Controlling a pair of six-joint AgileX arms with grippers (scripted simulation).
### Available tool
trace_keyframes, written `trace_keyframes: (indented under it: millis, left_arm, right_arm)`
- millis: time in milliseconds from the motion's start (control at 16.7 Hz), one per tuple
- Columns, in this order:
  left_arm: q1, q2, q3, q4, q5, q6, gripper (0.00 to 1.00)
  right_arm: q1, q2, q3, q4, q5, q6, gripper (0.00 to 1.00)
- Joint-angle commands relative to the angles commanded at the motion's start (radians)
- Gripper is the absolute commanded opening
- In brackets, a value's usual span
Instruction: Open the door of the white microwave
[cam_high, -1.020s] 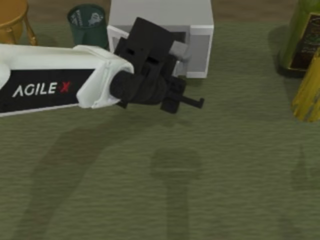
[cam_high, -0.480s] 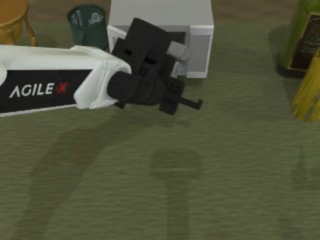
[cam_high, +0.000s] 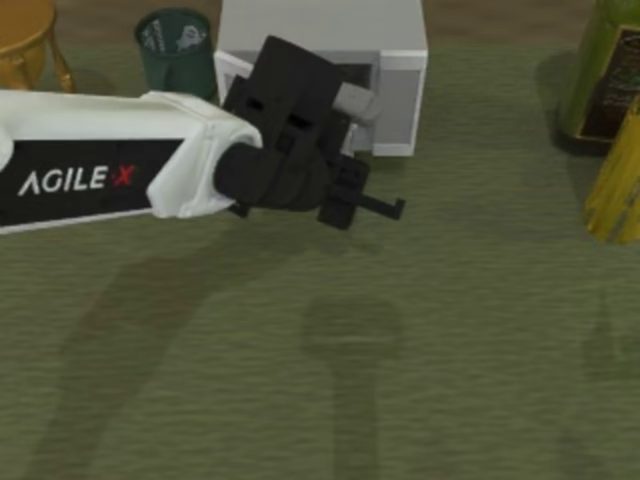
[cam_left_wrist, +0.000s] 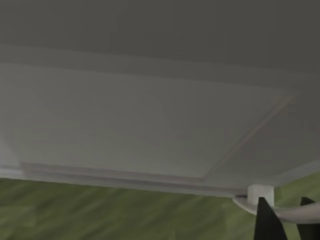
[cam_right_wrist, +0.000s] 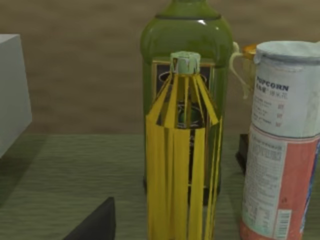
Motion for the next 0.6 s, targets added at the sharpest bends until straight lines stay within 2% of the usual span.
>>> trace_keyframes:
  millis: [600]
  left_arm:
    - [-0.009,0.002,0.003,-0.001,0.009,-0.006,0.0]
  right_arm:
    - [0.0,0.0,0.0,0.0,0.0,0.0,1.0]
